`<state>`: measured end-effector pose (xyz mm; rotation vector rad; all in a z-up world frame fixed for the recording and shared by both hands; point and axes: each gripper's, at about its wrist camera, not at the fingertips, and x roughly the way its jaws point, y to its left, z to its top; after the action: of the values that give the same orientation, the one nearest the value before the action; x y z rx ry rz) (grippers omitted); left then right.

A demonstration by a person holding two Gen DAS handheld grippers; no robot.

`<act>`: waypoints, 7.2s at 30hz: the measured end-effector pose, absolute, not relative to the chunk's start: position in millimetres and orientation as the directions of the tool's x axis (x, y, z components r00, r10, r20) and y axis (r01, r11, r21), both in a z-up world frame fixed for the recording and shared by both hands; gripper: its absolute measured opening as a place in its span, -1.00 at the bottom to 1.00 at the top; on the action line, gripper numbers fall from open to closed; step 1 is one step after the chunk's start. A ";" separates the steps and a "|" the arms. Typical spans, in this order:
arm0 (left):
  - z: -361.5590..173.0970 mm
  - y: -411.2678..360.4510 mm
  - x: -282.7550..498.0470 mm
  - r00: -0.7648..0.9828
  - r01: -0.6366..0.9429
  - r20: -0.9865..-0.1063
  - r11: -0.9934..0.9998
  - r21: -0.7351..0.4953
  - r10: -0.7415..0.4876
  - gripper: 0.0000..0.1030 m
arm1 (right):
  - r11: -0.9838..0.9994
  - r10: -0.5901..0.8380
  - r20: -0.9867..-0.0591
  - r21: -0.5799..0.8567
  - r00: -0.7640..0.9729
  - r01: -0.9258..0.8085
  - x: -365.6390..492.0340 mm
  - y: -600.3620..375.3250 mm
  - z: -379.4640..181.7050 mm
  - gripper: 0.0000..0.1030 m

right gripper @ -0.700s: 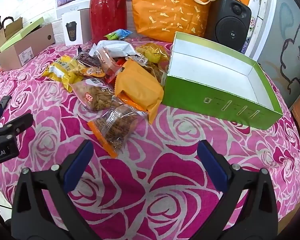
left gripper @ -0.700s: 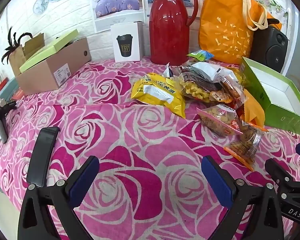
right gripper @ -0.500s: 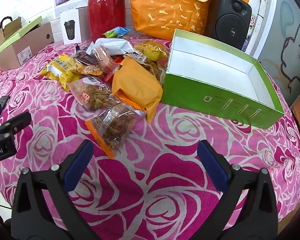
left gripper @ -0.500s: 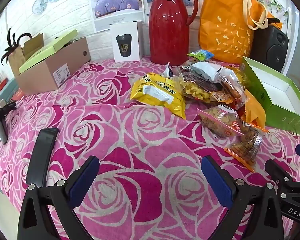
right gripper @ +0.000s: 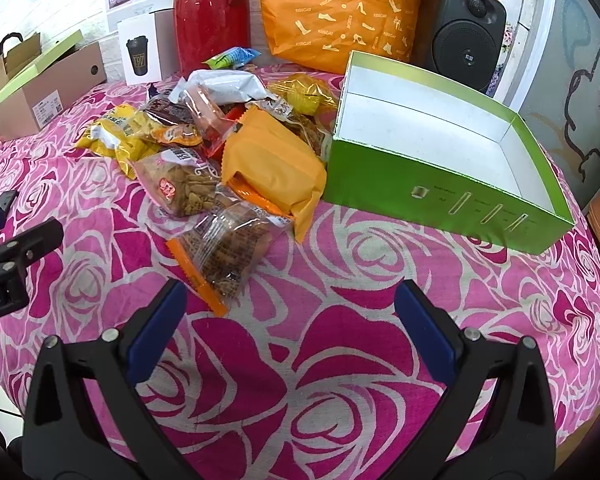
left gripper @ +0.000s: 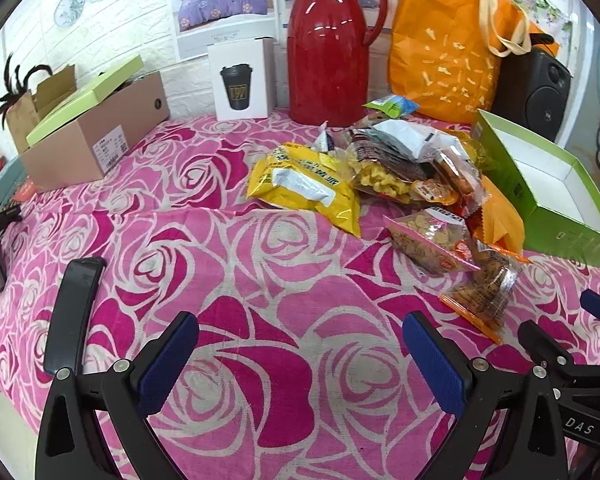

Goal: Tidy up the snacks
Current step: 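Move both tools toward the snack pile beside the green box, then grasp the pink-labelled snack bag with left tool while right grasps clear brown-snack bag, then carry both bags into the green box and open both tools, then grasp the small orange snack cup with left tool while right grasps orange chip bag, then lower both snacks into the green box and open both tools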

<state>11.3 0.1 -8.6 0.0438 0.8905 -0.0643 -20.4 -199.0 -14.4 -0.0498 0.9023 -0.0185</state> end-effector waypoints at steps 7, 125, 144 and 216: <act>-7.9 -2.6 11.3 0.614 0.082 -0.788 0.997 0.003 -0.048 1.00 | 0.999 -0.034 -0.784 -0.051 0.620 -0.009 -21.6 -196.9 -14.4 1.00; 75.6 -121.3 93.8 0.662 0.383 -0.658 0.917 -0.115 -0.359 0.82 | 0.998 -0.041 -0.631 0.014 0.775 0.064 3.8 -320.5 55.5 0.99; 10.7 31.9 58.2 0.621 0.166 -0.754 0.976 -0.138 -0.213 0.82 | 0.910 -0.049 -0.733 -0.312 0.679 -0.272 28.4 -173.6 -19.5 0.28; 64.0 -221.9 135.4 0.438 0.649 -0.713 0.741 -0.170 -0.547 -0.26 | 0.949 -0.166 -0.659 0.095 0.733 0.301 8.4 -417.0 39.7 -0.65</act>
<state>135.4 -221.9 64.0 0.1360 0.8333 -0.7464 8.4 -417.0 39.7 0.2012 0.7031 -0.2588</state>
